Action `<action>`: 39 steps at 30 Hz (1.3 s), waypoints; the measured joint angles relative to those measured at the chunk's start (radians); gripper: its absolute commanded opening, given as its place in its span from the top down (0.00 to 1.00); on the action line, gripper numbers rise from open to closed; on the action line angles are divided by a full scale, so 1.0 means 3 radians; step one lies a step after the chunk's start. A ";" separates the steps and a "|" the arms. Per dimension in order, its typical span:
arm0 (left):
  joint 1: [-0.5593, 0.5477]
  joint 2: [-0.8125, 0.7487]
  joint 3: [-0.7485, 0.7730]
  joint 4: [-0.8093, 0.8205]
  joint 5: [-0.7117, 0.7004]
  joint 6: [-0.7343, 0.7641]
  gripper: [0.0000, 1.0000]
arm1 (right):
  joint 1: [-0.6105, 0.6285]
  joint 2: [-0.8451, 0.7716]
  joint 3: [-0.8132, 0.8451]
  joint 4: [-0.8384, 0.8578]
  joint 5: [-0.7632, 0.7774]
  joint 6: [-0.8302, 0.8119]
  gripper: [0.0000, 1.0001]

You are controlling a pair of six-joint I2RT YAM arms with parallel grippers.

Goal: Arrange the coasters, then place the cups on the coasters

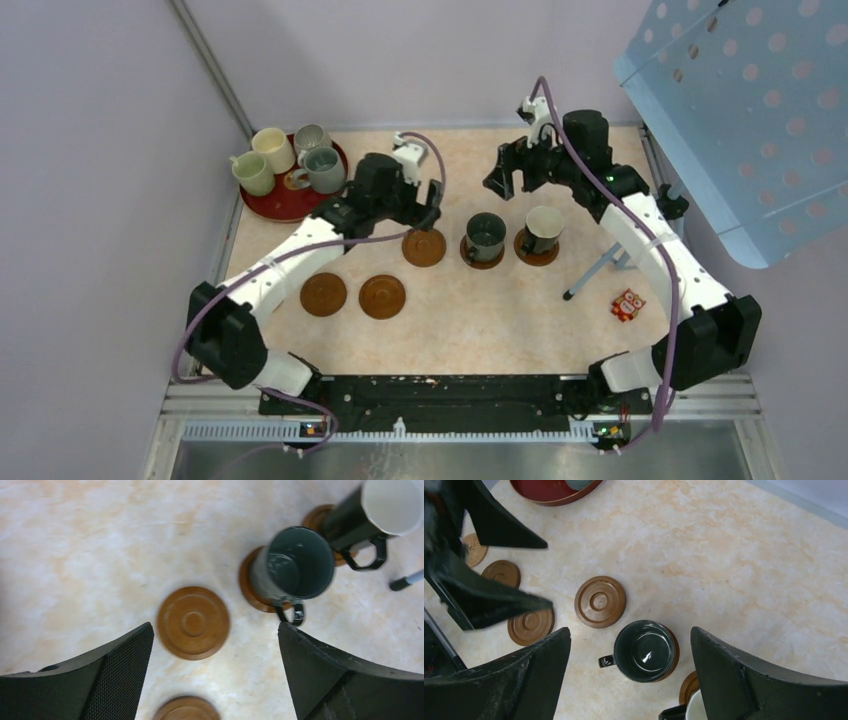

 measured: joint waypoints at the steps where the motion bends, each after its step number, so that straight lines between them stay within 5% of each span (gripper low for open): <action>1: 0.0122 -0.0062 0.0001 -0.0045 0.0057 0.0031 0.01 | -0.0006 0.0034 0.0000 -0.0014 -0.0039 -0.0011 0.12; 8: 0.0954 -0.0350 0.0051 -0.0408 0.0346 0.0284 0.01 | -0.0024 0.0317 0.0000 -0.0192 -0.0275 -0.0141 0.12; 15: 0.2303 -0.0370 0.0102 -0.0640 0.0693 0.0669 0.01 | -0.0025 0.0371 -0.0005 -0.0277 -0.0444 -0.0313 0.12; 23: 0.3245 0.0365 0.0726 -0.0763 0.1275 0.1396 0.02 | -0.0025 0.0352 -0.0151 -0.0313 -0.0701 -0.0483 0.12; 39: 0.3418 0.1785 0.1957 -0.0144 0.0946 0.1085 0.01 | -0.0025 0.0206 -0.0403 -0.0306 -0.0847 -0.0561 0.12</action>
